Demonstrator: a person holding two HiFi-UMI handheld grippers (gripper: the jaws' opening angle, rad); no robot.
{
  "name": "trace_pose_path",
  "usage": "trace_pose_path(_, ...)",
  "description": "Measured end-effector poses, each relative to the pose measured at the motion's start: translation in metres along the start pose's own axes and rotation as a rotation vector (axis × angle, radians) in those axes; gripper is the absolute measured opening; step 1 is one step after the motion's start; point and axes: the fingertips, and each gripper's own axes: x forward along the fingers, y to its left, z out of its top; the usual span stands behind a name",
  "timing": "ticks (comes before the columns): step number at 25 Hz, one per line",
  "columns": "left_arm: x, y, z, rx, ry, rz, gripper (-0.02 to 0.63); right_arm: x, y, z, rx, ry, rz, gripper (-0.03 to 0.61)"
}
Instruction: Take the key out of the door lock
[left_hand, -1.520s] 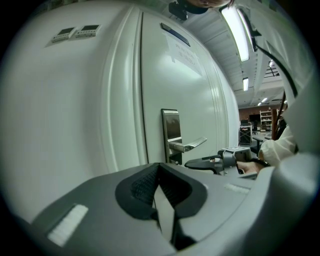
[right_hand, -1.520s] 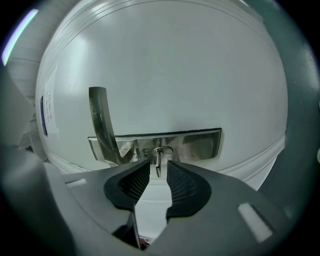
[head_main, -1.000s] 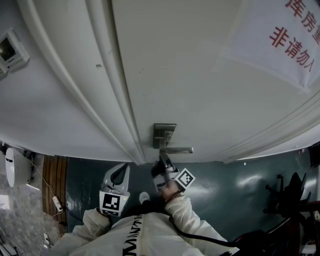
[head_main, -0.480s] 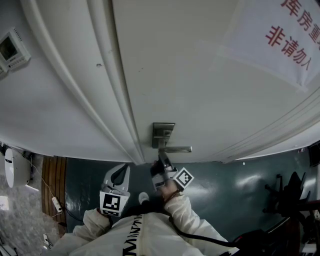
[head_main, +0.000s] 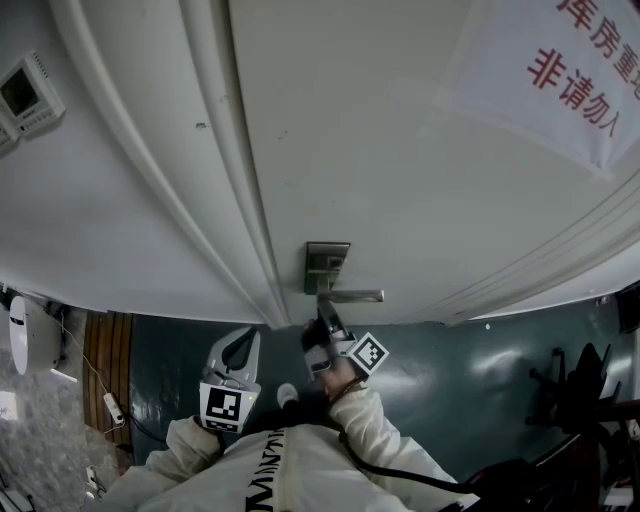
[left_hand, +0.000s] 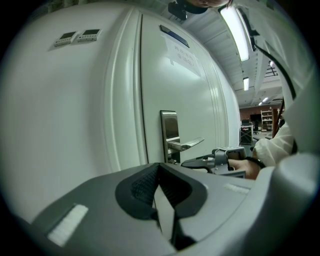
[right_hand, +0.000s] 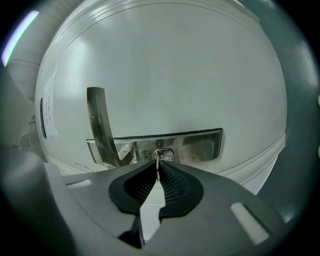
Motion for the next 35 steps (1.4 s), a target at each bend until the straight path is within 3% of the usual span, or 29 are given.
trace_pose_path(15,-0.001,-0.001,0.001,-0.006,-0.006,0.001,-0.002,-0.009,0.001,-0.004,-0.017,-0.033,-0.022,0.021)
trace_pose_path(28,0.011,-0.014,0.000,-0.007,-0.009,-0.037,-0.002,-0.037,0.003,-0.024,-0.025,0.016,-0.016,0.021)
trace_pose_path(35,0.015,-0.014,-0.004,-0.014,0.001,-0.042,-0.002,-0.047,0.008,-0.034,-0.159,0.083,-0.050,0.021)
